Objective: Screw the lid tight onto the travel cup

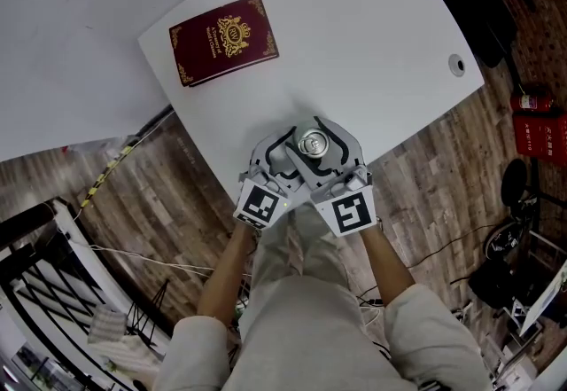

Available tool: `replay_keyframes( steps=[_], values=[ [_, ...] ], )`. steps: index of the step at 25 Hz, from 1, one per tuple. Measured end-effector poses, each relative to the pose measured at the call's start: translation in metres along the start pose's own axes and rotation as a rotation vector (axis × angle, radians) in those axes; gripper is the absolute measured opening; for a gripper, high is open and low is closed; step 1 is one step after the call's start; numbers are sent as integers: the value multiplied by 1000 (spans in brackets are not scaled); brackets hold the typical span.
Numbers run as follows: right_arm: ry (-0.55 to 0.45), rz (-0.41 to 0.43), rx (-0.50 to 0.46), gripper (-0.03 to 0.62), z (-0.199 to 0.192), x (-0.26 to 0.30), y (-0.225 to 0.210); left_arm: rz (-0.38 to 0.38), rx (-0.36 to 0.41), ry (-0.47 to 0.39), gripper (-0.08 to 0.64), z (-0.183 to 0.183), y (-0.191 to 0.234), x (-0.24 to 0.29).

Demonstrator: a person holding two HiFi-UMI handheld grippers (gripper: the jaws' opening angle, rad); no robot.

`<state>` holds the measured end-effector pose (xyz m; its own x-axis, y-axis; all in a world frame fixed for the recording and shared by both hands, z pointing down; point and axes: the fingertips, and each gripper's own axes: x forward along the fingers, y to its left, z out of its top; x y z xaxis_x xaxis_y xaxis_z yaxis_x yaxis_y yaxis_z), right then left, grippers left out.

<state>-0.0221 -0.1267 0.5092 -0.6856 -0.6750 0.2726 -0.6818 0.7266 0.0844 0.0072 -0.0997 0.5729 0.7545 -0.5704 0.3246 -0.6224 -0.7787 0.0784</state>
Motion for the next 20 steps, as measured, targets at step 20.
replay_keyframes(
  steps=[20],
  values=[
    [-69,85,86,335,6,-9,9,-6,-2,-1,314,0,0,0]
  ],
)
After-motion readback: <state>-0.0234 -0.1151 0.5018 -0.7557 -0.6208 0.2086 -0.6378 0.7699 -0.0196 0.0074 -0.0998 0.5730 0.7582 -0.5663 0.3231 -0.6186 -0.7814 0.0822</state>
